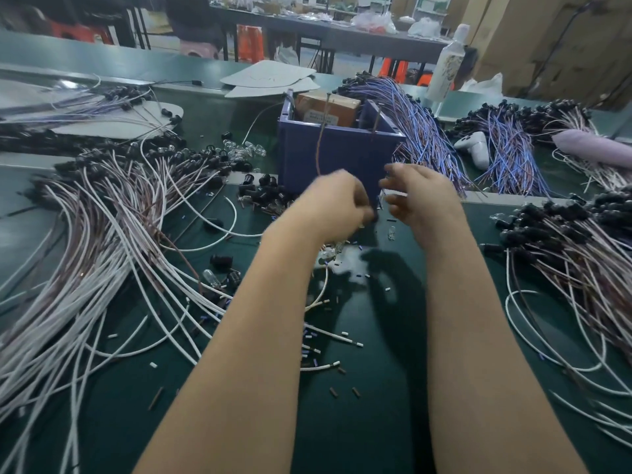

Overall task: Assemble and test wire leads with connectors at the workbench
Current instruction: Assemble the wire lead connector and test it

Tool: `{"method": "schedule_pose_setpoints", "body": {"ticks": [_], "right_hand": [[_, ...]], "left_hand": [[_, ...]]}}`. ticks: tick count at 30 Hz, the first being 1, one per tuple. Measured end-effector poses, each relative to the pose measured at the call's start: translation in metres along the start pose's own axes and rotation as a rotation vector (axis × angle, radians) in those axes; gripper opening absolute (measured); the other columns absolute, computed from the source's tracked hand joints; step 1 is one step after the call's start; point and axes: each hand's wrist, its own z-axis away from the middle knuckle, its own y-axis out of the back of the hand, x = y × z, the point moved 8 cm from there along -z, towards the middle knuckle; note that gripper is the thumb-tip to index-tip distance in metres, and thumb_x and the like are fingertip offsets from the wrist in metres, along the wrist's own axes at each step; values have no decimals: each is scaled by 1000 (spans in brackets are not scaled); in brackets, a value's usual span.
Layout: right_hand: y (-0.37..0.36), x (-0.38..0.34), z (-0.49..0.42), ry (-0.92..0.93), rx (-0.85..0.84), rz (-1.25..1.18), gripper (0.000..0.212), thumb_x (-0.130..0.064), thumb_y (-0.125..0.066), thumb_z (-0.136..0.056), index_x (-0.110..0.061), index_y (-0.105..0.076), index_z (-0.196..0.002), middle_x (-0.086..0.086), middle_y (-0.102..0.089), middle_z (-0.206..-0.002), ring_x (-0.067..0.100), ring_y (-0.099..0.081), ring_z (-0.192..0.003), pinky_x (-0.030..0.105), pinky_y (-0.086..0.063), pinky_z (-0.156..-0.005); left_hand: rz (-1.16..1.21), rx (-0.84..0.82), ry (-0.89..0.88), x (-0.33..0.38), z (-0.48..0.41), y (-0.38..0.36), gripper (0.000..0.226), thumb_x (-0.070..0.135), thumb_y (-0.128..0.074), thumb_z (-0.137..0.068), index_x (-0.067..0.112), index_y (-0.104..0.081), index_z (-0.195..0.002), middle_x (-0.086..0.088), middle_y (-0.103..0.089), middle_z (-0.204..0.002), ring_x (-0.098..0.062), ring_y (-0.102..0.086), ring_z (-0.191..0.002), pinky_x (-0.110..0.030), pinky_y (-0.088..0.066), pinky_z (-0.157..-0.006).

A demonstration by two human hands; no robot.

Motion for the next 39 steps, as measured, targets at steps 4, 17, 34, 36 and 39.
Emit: {"method": "schedule_pose_setpoints", "body": {"ticks": [4,17,34,36,39], "right_hand": [[-38,-11,13,67,-325,52,15,-22,-54,-96,-14,-66,-89,-1,-68,-66,8,-61,-56,19,-51,-56],[-41,-27,15,188,-396,-166,20,-11,-54,-95,-9,-58,-76,-1,-57,-57,4,-48,-49,14,-40,-50],[-46,-21,11,103,-298,-334,28,-10,-51,-96,-9,-58,-69,3,-46,-61,3,-39,-45,13,-33,-43],[-47,-17,9,61,-294,-371,29,-9,-51,-96,-8,-58,-68,1,-47,-56,3,-38,-42,12,-33,-41],[-50,-9,9,-35,-290,-397,29,-11,-49,-97,-8,-57,-70,-5,-45,-44,4,-35,-38,13,-30,-40]], "left_hand": [[150,389,77,-24,2,44,23,27,-56,-94,15,-71,-106,-7,-70,-106,-20,-62,-99,-21,-40,-79],[115,309,-150,-3,8,49,19,25,-61,-90,15,-71,-104,-1,-70,-94,-14,-62,-91,-24,-46,-82],[136,343,-115,-2,7,50,21,28,-59,-92,14,-70,-103,-2,-70,-97,-15,-63,-94,-22,-45,-82],[123,330,-113,-3,6,49,21,28,-59,-92,15,-70,-103,-2,-70,-97,-15,-63,-93,-22,-46,-81],[113,313,-116,-3,5,48,21,28,-59,-92,14,-70,-104,-2,-70,-98,-14,-62,-92,-20,-45,-79]]}}
